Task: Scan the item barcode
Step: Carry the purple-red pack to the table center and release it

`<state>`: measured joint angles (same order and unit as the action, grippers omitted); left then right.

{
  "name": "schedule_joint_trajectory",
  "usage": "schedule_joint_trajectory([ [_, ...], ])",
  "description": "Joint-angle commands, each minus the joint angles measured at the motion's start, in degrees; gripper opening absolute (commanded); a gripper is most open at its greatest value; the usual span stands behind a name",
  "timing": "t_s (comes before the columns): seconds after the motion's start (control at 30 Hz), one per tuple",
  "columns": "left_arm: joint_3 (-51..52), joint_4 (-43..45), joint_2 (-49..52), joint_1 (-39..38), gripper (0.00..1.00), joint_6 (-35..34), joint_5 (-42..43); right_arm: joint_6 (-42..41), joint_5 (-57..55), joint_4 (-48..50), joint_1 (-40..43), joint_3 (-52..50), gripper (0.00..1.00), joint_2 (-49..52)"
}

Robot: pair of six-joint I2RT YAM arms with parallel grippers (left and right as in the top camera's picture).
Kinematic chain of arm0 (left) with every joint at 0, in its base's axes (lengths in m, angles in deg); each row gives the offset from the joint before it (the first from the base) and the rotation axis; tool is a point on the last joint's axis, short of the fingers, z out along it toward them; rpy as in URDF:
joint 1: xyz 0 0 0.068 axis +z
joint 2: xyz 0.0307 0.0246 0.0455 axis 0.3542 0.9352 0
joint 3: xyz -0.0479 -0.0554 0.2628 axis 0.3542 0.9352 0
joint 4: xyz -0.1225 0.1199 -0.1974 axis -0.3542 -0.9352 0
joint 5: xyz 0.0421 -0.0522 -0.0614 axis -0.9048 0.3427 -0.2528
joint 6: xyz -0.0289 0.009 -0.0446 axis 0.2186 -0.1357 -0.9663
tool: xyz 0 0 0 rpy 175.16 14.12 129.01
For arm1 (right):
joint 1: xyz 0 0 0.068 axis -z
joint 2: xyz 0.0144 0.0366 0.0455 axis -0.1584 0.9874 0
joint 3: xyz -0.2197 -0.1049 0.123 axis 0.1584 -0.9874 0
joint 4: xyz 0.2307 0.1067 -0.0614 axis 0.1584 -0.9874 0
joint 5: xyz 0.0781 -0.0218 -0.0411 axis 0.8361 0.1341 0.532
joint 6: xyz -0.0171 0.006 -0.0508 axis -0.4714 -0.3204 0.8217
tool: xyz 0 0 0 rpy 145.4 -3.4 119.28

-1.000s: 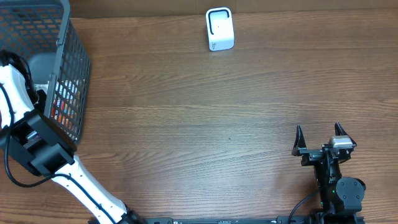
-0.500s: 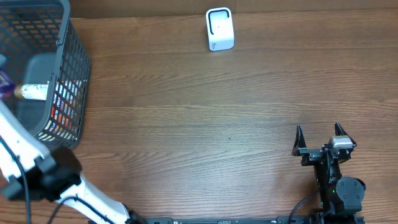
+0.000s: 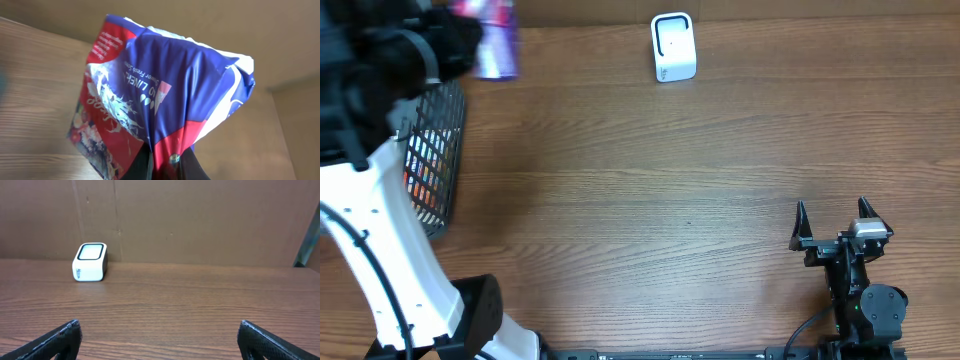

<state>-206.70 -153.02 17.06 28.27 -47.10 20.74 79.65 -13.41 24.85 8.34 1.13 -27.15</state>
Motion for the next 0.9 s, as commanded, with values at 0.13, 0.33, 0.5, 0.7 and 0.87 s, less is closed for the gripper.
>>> schedule_joint_trajectory([
  [0.13, 0.3, -10.7, 14.1, -25.0, 0.04, 0.9, -15.7, 0.2, -0.5, 0.3, 0.3, -0.6, 1.00, -0.5],
  [0.33, 1.5, -10.7, 34.5, -34.9, 0.04, -6.4, -26.2, 0.2, -0.5, 0.3, 0.3, -0.6, 1.00, -0.5],
  [0.5, 1.5, -10.7, 40.6, -35.0, 0.04, -7.5, -26.7, 0.2, -0.5, 0.3, 0.3, -0.6, 1.00, -0.5],
  [0.7, 1.6, -10.7, 39.6, -34.7, 0.95, -4.2, -25.6, 0.2, -0.5, 0.3, 0.3, -0.6, 1.00, -0.5],
  [0.87, 1.6, -10.7, 34.6, -33.3, 1.00, -3.8, -21.6, 0.2, -0.5, 0.3, 0.3, -0.6, 1.00, -0.5],
])
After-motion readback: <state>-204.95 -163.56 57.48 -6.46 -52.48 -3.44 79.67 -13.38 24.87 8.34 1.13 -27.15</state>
